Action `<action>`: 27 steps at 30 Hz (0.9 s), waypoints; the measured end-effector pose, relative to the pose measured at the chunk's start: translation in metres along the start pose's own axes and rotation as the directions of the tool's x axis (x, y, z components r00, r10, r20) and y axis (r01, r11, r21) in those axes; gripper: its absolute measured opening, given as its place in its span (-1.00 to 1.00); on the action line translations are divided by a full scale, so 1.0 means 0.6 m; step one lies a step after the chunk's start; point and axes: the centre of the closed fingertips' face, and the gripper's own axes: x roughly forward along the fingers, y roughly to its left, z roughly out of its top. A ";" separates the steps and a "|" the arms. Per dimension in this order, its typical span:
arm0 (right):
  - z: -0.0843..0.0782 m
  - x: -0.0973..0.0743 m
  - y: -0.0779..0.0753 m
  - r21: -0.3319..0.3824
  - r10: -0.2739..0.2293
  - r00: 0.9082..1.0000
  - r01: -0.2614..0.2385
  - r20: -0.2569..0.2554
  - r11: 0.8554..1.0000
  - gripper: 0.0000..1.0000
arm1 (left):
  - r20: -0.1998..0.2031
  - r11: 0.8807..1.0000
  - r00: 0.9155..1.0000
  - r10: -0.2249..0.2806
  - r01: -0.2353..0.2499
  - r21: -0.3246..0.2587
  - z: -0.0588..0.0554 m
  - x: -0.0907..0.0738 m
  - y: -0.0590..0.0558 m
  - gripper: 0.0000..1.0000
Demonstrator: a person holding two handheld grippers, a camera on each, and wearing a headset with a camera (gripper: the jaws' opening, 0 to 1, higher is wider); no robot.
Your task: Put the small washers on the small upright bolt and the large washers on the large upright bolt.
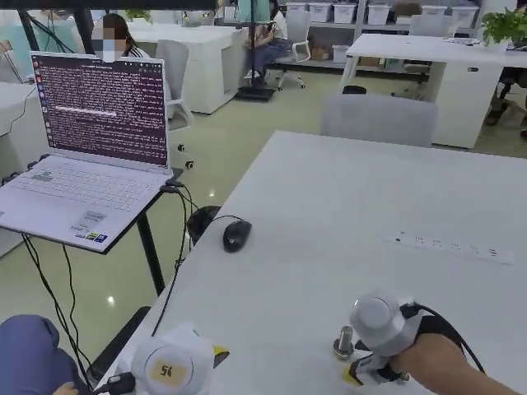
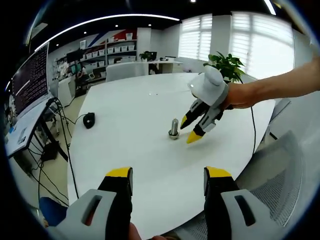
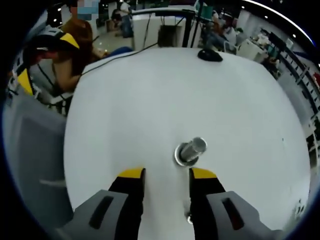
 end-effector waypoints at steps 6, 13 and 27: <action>-0.029 -0.033 0.018 0.120 -0.047 0.996 0.038 0.073 0.992 -0.21 | -0.003 1.000 1.000 -0.019 0.019 0.011 0.006 0.009 -0.005 0.13; -0.059 -0.093 0.029 0.287 -0.151 0.970 0.092 0.190 0.954 -0.15 | -0.001 0.999 0.999 -0.034 0.034 0.011 0.010 0.015 -0.012 0.12; -0.176 -0.138 0.072 0.460 -0.259 0.941 0.134 0.220 0.878 0.13 | -0.021 0.998 0.998 -0.061 0.061 0.017 -0.003 0.031 -0.022 0.13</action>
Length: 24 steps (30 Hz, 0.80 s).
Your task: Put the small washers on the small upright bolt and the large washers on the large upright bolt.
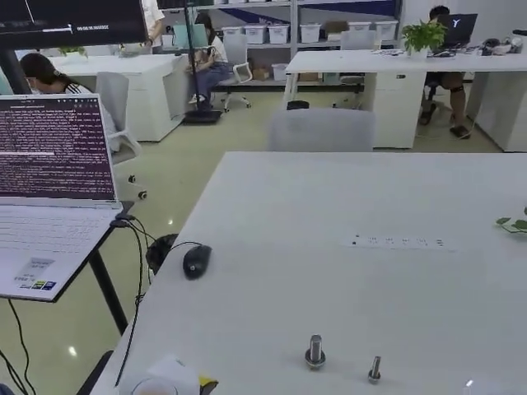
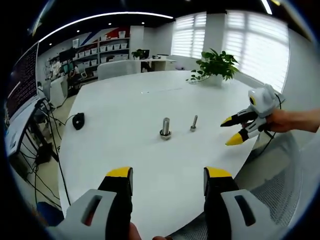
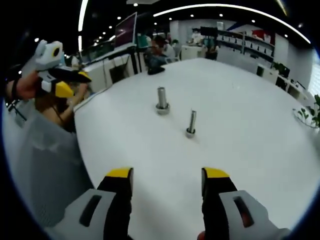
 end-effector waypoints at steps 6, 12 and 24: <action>-0.014 -0.003 0.009 0.030 0.007 1.000 -0.008 0.026 1.000 0.30 | -0.004 1.000 1.000 -0.013 0.013 0.016 -0.002 0.011 0.004 0.15; -0.017 0.001 0.013 0.042 0.009 0.999 -0.010 0.037 0.999 0.34 | -0.011 0.998 0.999 -0.031 0.031 0.047 0.002 0.018 0.001 0.18; -0.024 -0.006 0.014 0.065 -0.003 0.999 0.000 0.044 0.998 0.34 | -0.035 0.995 0.998 -0.061 0.063 0.075 -0.011 0.022 -0.015 0.20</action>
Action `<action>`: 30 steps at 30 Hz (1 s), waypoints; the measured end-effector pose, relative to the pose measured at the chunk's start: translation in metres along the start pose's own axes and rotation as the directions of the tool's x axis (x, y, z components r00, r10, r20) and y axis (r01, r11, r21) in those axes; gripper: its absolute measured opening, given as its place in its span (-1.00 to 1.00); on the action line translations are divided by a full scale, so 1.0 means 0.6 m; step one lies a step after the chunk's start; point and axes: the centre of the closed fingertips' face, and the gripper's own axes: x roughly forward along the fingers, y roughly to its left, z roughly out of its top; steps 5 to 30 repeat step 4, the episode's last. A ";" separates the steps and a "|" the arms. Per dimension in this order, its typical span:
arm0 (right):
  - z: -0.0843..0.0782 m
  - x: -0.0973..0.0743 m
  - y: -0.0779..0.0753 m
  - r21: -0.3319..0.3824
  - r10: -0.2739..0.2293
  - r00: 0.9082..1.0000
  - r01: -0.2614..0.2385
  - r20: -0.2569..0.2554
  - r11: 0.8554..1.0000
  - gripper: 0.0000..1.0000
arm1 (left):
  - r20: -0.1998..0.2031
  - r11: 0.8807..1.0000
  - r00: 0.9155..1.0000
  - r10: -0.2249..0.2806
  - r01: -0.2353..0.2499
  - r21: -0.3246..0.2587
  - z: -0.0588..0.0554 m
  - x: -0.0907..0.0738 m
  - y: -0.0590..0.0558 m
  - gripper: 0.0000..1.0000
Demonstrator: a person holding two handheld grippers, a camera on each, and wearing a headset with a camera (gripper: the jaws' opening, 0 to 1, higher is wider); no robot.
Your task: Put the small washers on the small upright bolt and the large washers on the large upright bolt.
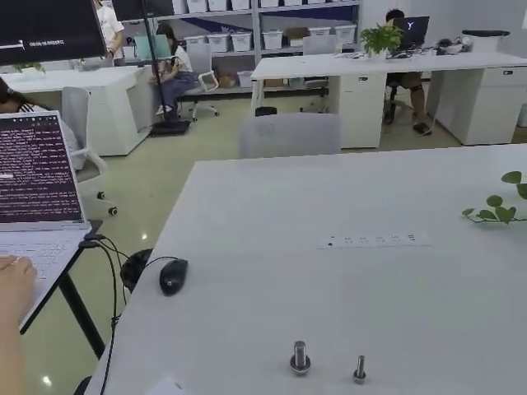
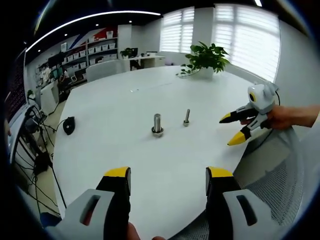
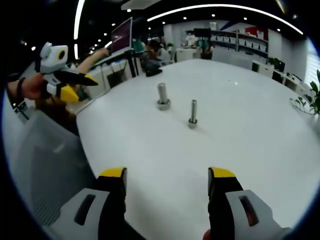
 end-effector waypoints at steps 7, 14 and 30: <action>-0.009 -0.001 0.006 -0.015 0.003 1.000 -0.003 -0.013 1.000 0.34 | -0.001 1.000 1.000 -0.004 0.004 0.003 -0.001 0.000 -0.004 0.21; -0.009 -0.001 0.006 -0.015 0.003 1.000 -0.003 -0.013 1.000 0.34 | -0.001 1.000 1.000 -0.004 0.004 0.003 -0.001 0.000 -0.004 0.21; -0.009 -0.001 0.006 -0.015 0.003 1.000 -0.003 -0.013 1.000 0.34 | -0.001 1.000 1.000 -0.004 0.004 0.003 -0.001 0.000 -0.004 0.21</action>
